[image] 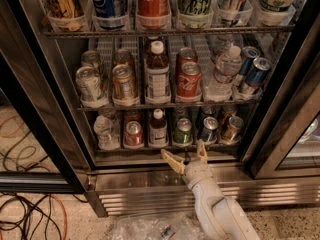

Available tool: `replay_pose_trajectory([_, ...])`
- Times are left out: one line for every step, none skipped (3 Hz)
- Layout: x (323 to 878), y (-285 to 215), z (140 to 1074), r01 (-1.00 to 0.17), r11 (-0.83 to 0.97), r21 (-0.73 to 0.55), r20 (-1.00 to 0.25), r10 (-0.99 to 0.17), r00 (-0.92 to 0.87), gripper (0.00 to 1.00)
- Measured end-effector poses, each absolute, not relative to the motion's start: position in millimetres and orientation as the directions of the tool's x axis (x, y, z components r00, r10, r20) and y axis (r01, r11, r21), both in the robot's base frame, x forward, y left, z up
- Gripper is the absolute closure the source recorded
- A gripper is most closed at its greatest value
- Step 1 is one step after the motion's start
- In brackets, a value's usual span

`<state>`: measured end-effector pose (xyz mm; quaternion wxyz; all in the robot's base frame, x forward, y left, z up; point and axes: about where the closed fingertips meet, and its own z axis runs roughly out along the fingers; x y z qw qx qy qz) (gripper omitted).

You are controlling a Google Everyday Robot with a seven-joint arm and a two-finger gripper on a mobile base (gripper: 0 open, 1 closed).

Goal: Pick green can from bottom shelf of fridge

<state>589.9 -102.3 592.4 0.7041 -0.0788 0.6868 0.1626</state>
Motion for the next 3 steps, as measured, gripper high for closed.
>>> replay_pose_trajectory([598.1, -102.4, 592.3, -0.331, 0.939, 0.091, -0.995, 0.102, 0.015, 0.1])
replay_pose_trajectory([610.2, -104.9, 594.2, -0.317, 0.946, 0.065, -0.996, 0.079, 0.033, 0.11])
replay_pose_trajectory([621.5, -108.5, 595.0, -0.302, 0.952, 0.051, -0.997, 0.067, 0.043, 0.3])
